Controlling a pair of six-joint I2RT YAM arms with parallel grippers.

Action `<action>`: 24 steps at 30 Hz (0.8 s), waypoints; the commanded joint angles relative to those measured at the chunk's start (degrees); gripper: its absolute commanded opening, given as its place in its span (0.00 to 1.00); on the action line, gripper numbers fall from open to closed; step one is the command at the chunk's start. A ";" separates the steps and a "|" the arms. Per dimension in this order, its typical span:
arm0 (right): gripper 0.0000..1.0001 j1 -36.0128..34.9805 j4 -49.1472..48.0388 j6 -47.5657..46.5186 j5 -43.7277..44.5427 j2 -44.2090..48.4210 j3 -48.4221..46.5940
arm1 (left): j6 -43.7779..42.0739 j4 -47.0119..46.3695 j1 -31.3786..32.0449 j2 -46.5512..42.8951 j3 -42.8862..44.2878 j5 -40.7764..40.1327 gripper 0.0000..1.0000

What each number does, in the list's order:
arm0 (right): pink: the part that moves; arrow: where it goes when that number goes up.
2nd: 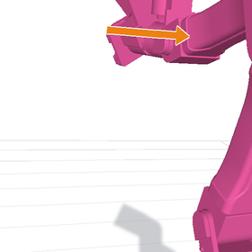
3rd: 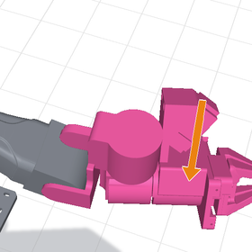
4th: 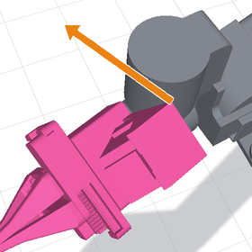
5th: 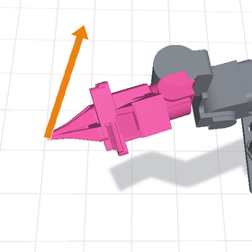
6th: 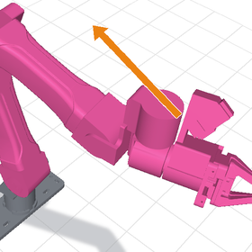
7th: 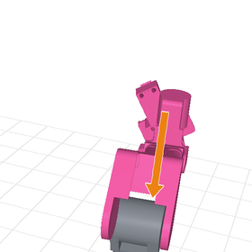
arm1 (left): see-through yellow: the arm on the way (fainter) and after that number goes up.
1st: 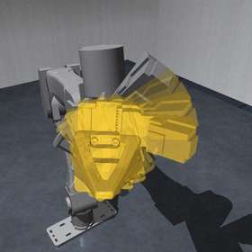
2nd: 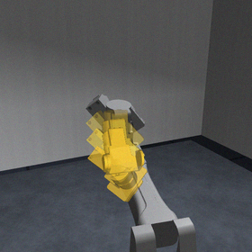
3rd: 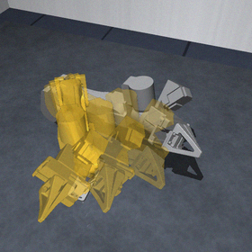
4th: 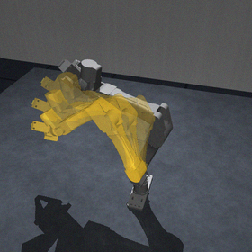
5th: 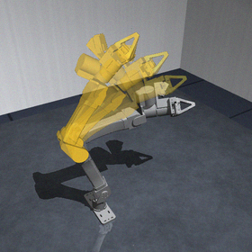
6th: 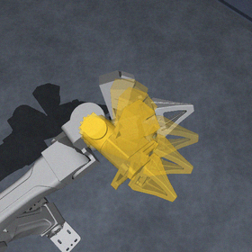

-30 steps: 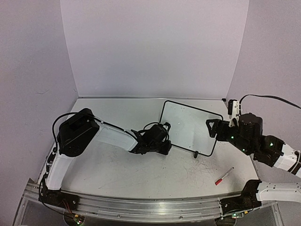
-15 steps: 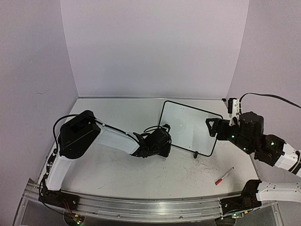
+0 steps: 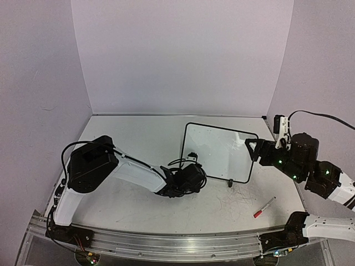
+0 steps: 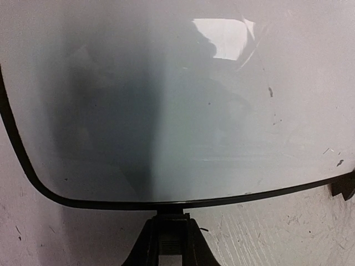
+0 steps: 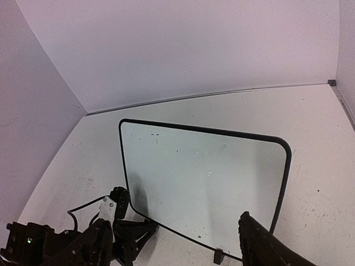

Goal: Write a sentence on the whiteboard
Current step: Move the whiteboard to the center of the board.

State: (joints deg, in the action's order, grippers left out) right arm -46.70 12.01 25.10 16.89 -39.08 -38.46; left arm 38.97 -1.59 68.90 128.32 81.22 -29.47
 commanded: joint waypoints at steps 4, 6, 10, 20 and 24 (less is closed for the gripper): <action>0.79 -0.19 0.74 1.03 -2.45 2.21 0.45 | 20.38 9.37 3.65 -3.60 -1.28 -10.74 0.00; 0.79 -0.23 1.15 1.42 -3.17 2.76 0.37 | 23.51 11.37 5.01 -3.44 -0.83 -13.72 0.00; 0.79 -0.18 1.79 2.18 -4.06 3.70 0.30 | 30.16 16.29 6.67 -1.89 1.67 -15.75 0.00; 0.80 -0.21 1.88 2.27 -7.17 2.34 0.55 | 44.61 37.45 12.73 5.99 18.03 -23.21 0.00; 0.79 -0.18 1.87 2.11 -8.47 1.90 0.00 | 52.23 42.67 14.06 7.50 19.37 -24.06 0.00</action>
State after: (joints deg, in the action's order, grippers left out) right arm -46.70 14.31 27.08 10.38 -36.76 -38.11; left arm 79.56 31.81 81.18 135.17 96.80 -48.77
